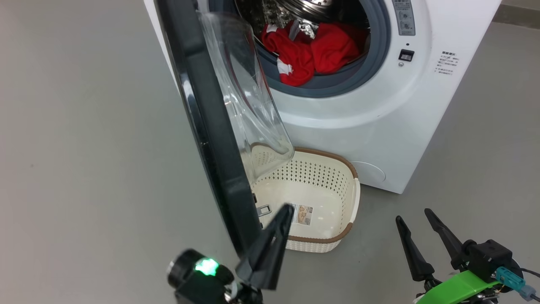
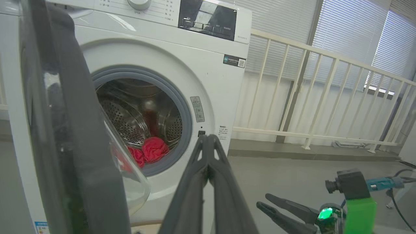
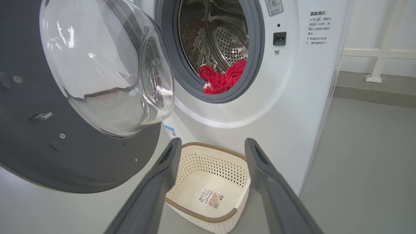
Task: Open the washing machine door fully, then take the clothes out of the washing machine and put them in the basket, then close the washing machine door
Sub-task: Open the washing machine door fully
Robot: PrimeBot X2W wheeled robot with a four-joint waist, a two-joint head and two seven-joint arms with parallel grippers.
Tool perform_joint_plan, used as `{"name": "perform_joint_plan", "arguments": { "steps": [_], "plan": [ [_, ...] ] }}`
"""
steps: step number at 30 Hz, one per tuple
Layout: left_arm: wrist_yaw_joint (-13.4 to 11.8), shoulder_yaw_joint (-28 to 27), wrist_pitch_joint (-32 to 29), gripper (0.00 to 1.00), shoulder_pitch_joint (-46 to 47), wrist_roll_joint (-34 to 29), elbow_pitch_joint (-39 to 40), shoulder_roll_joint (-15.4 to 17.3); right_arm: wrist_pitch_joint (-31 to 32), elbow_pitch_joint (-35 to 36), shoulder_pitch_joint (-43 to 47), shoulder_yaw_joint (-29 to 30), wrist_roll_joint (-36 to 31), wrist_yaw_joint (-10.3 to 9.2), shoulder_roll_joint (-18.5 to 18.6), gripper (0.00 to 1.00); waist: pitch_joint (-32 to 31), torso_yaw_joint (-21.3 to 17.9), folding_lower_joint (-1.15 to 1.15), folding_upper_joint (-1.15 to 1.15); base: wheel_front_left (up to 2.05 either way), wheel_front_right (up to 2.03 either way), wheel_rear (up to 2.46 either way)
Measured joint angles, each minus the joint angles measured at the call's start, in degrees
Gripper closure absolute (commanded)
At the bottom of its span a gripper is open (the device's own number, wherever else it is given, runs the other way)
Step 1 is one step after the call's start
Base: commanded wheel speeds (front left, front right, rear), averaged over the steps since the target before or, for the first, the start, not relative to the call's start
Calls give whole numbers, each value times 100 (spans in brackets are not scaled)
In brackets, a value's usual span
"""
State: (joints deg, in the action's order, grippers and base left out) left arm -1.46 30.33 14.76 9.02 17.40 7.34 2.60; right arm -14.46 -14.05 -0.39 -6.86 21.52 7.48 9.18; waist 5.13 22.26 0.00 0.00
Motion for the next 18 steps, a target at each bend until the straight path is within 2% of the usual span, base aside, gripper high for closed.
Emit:
{"name": "perform_joint_plan", "arguments": {
  "steps": [9, 18],
  "plan": [
    [194, 164, -5, 100, -114, 705, -1415, 16, -1, 1, -11, -32, 0, 0, 12, 0, 80, -55, 0, 0, 0, 0, 0],
    [192, 49, -5, 100, 54, 1245, -2149, 16, -1, 24, -19, -78, 7, 0, 80, 0, 170, -59, 0, 0, 0, 0, 0]
  ]
}}
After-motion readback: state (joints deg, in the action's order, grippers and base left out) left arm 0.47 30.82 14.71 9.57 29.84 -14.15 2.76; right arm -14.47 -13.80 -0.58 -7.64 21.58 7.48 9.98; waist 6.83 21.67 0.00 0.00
